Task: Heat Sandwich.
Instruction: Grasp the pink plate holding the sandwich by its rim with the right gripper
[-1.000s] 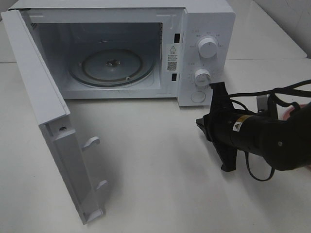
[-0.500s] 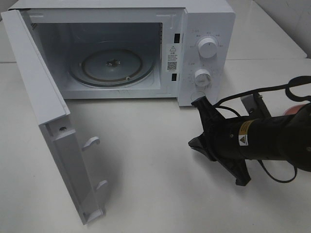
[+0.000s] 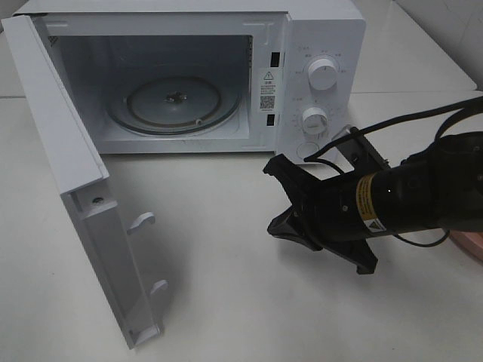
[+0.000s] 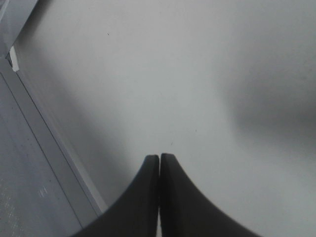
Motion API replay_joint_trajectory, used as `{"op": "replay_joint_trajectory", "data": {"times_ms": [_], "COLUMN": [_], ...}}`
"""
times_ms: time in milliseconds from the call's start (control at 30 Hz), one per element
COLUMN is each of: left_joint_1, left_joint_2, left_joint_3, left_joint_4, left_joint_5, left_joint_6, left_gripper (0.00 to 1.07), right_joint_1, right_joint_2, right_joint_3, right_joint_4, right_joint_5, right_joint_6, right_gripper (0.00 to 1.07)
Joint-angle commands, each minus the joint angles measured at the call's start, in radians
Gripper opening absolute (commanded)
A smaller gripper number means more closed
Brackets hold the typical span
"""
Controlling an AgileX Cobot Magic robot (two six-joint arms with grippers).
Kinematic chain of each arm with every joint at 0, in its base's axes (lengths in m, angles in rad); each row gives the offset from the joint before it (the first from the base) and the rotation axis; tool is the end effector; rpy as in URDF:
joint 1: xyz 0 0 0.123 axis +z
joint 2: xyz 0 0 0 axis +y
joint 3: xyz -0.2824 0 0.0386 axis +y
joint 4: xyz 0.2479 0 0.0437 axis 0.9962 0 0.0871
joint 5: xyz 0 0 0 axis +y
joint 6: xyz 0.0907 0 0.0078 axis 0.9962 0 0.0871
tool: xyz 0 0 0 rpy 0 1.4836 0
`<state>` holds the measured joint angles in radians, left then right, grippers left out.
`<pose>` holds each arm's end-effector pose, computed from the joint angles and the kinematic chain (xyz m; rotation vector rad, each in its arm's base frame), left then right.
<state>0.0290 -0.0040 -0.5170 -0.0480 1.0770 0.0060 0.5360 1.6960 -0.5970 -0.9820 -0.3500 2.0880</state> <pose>-0.0081 -0.0041 0.2806 -0.0202 2.0388 -0.0354 0.2320 0.1679 0.1340 0.6341 2.5732 1.0410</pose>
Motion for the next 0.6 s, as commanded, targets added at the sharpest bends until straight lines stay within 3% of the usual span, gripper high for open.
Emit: {"op": "replay_joint_trajectory", "data": {"times_ms": [33,100,367,467,600], "left_joint_1": [0.003,0.003,0.003,0.003,0.003], "left_joint_2": [-0.020,-0.020,-0.020,-0.020,-0.020], "left_joint_3": [0.001,0.001,0.001,0.001,0.001], "left_joint_4": [-0.005,-0.005,-0.005,-0.005,-0.005], "left_joint_5": [-0.011,-0.011,-0.011,-0.011,-0.011], "left_joint_6": [-0.006,-0.006,-0.006,-0.006,-0.006], "left_gripper": [0.98,0.98,0.98,0.98,0.98], "right_joint_1": [0.001,0.001,0.001,0.004,0.004], "right_joint_2": [-0.007,-0.008,-0.011,-0.020,-0.039], "right_joint_3": [-0.021,-0.028,-0.048,-0.065,-0.129], "right_joint_4": [0.038,0.098,0.093,0.176,0.447], "right_joint_5": [0.108,0.175,0.303,0.361,0.565], "right_joint_6": [0.011,0.010,-0.071,-0.231,-0.660], "right_gripper": [0.04,0.04,0.04,0.04,0.05]}}
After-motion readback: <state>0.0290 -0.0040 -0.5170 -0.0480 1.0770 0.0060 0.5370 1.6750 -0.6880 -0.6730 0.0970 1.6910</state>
